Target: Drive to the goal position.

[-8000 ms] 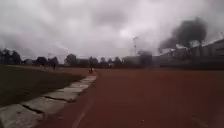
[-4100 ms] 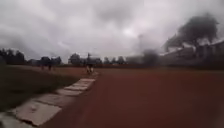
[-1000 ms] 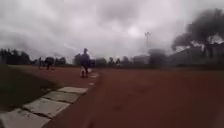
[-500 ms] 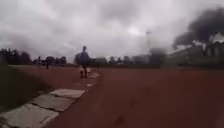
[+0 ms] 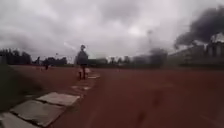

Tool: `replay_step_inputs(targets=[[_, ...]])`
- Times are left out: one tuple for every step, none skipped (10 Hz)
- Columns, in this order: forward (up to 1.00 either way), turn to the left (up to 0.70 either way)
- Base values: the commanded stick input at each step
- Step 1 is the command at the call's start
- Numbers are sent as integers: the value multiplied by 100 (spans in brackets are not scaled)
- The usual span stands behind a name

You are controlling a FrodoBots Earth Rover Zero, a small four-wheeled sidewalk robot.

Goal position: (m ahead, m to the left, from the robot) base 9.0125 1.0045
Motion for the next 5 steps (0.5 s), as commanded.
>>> replay_step_inputs(targets=[[85, 0], [85, 0], [85, 0], [85, 0], [85, -5]])
